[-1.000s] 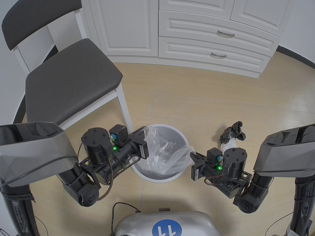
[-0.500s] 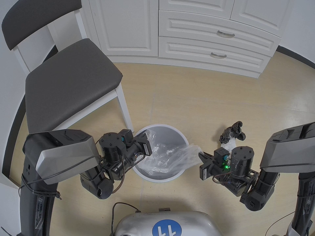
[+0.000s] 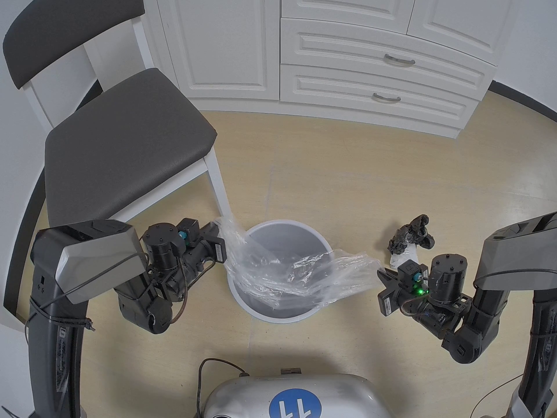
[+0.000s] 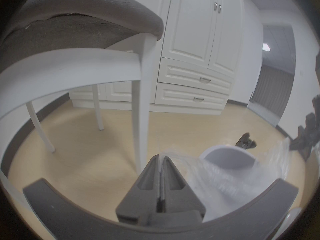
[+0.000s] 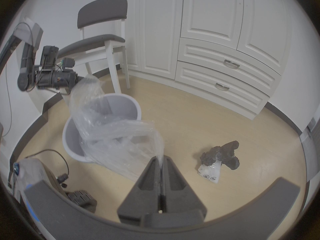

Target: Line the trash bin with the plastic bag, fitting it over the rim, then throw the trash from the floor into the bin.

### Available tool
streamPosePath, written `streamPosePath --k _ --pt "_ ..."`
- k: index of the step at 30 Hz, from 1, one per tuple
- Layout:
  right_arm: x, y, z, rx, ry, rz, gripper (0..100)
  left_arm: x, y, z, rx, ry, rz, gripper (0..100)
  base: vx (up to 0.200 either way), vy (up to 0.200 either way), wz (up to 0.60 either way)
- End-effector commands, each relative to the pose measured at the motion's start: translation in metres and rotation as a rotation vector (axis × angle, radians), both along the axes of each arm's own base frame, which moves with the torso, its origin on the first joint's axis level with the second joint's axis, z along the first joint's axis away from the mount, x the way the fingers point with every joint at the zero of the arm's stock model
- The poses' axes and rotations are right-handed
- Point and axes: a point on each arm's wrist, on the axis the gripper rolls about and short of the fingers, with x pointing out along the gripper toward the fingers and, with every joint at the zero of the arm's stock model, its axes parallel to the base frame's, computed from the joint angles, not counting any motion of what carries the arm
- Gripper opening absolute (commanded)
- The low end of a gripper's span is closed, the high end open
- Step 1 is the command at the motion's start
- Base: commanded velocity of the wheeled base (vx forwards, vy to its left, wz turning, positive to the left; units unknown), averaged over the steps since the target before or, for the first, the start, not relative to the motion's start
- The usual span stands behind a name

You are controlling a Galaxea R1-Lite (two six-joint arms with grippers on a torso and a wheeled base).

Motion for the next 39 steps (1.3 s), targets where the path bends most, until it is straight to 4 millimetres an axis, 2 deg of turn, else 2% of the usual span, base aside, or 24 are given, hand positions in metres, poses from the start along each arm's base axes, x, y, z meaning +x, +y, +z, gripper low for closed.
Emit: streamPosePath --k 1,11,15,19,23,27,33,39 --pt "0.000 -0.016 -0.006 -0.045 0.014 -0.016 0 -0.002 0.023 0.002 0.082 -0.006 0.046 0 0.000 0.000 0.00" --pt "0.001 -0.040 -0.020 -0.137 0.059 0.015 0 -0.011 0.040 0.004 0.173 0.004 0.032 0 0.000 0.000 0.00" --pt "-0.002 -0.043 -0.022 -0.160 0.069 0.042 0 -0.013 0.043 0.007 0.183 0.005 0.030 0 0.000 0.000 0.00" --pt "-0.008 -0.044 -0.024 -0.174 0.086 0.056 0 -0.021 0.044 0.009 0.190 0.023 0.022 0 0.000 0.000 0.00" --pt "-0.011 -0.051 -0.026 -0.204 0.096 0.096 0 -0.037 0.052 0.011 0.258 0.039 -0.044 0 0.000 0.000 0.00" --pt "-0.022 -0.060 -0.026 -0.212 0.107 0.243 0 -0.054 0.058 0.013 0.309 0.087 -0.104 0 0.000 0.000 0.00" --pt "-0.036 -0.061 -0.021 -0.207 0.120 0.313 0 -0.063 0.061 0.011 0.324 0.161 -0.149 0 0.000 0.000 0.00" --pt "-0.036 -0.071 -0.021 -0.263 0.099 0.325 0 -0.073 0.078 0.012 0.455 0.230 -0.160 0 0.000 0.000 0.00"
